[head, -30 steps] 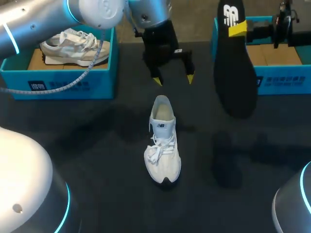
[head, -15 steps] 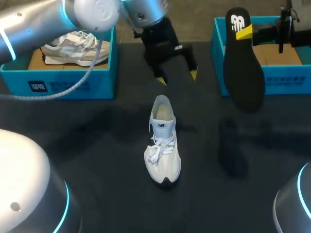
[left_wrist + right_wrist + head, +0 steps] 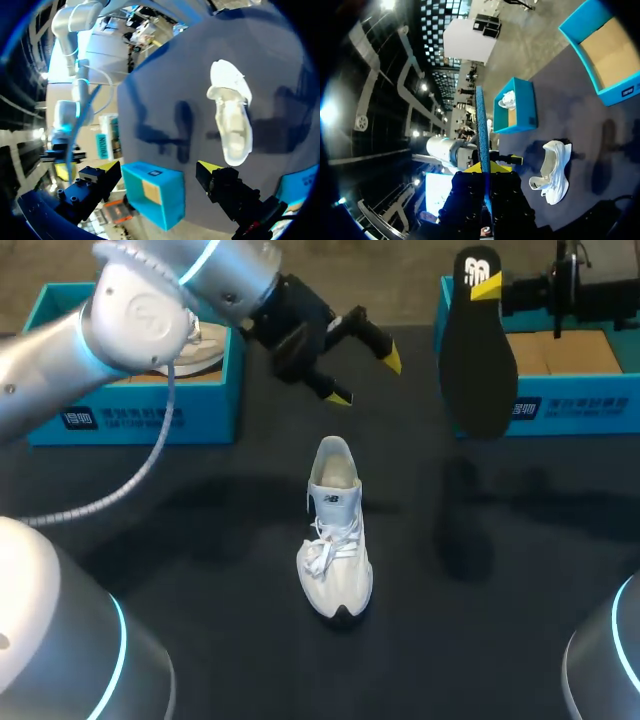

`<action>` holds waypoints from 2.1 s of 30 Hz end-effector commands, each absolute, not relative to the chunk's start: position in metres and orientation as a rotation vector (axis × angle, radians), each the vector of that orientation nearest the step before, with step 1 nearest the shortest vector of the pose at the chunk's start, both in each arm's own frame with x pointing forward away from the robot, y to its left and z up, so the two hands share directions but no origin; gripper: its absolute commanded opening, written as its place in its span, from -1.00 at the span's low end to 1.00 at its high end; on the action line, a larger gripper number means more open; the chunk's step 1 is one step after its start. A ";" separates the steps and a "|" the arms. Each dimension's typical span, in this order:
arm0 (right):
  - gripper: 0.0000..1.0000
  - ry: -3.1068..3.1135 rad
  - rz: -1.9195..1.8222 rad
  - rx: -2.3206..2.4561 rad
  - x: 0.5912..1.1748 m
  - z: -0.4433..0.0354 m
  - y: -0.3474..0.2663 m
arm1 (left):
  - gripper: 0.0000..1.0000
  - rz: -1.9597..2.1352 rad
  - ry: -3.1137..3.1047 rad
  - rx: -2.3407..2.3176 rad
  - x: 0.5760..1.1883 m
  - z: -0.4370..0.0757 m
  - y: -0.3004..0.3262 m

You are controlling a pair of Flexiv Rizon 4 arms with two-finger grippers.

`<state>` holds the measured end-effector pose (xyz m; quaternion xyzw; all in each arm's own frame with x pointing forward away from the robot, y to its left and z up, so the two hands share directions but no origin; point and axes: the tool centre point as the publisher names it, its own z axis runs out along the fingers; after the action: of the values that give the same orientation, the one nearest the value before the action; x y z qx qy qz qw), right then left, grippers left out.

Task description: Take the shoe out of the shoebox, open the shoe tongue, remove and reinsert the insole, then place the shoe into the shoebox

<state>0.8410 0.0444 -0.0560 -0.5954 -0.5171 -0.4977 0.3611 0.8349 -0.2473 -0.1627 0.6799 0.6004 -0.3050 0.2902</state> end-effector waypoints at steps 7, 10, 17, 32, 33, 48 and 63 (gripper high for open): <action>-1.00 -1.248 -1.225 -1.551 0.848 -0.073 0.055 | 1.00 -0.875 1.297 1.470 0.820 -0.132 -0.238; -1.00 -1.226 -1.201 -1.559 0.852 -0.077 0.059 | 1.00 -0.879 1.227 1.412 0.817 -0.121 -0.240; -1.00 -1.196 -1.168 -1.555 0.864 -0.080 0.081 | 1.00 -0.909 1.148 1.316 0.818 -0.116 -0.252; -1.00 -1.164 -1.132 -1.522 0.866 -0.086 0.120 | 1.00 -0.966 0.999 1.198 0.824 -0.099 -0.274; -1.00 -1.165 -1.129 -1.521 0.866 -0.087 0.120 | 1.00 -0.970 0.997 1.197 0.824 -0.098 -0.275; -1.00 -1.169 -1.099 -1.525 0.861 -0.092 0.122 | -0.07 -1.031 0.992 1.229 0.823 -0.102 -0.291; -0.72 -1.156 -1.124 -1.502 0.850 -0.096 0.124 | -1.00 -1.074 0.985 1.233 0.824 -0.106 -0.296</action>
<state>0.8553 0.1247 -0.0945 -0.6091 -0.4711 -0.4488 0.4534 0.8212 -0.2967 -0.1056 0.5249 0.4248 -0.4575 0.5786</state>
